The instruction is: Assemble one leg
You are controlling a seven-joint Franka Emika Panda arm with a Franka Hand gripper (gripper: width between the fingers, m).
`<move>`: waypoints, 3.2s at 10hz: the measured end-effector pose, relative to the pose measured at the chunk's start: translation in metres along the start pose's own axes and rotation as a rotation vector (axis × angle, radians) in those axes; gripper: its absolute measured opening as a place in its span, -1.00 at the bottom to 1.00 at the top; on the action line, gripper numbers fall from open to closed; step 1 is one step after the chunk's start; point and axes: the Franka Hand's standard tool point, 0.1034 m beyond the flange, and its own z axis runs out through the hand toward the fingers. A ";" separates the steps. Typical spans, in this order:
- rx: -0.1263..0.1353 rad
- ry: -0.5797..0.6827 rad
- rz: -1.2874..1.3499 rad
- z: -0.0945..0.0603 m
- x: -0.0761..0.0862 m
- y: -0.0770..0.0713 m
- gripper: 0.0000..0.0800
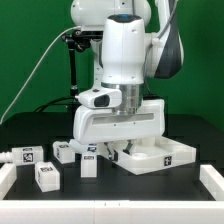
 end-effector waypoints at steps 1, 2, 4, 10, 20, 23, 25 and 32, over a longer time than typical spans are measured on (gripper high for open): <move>0.013 -0.013 0.087 -0.009 -0.002 0.004 -0.76; 0.018 -0.006 0.174 -0.025 -0.002 0.011 -0.88; 0.064 -0.046 0.333 -0.042 -0.005 0.021 -0.88; 0.064 -0.052 0.358 -0.043 0.003 0.046 -0.87; 0.070 -0.041 0.337 -0.035 0.095 0.066 -0.87; 0.056 -0.052 0.379 -0.023 0.107 0.065 -0.87; 0.031 -0.047 0.432 -0.005 0.133 0.066 -0.87; 0.030 -0.070 0.476 -0.001 0.142 0.071 -0.87</move>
Offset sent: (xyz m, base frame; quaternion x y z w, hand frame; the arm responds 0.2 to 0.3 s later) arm 0.0191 -0.0310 0.0509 0.0476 -0.0865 0.2267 0.9689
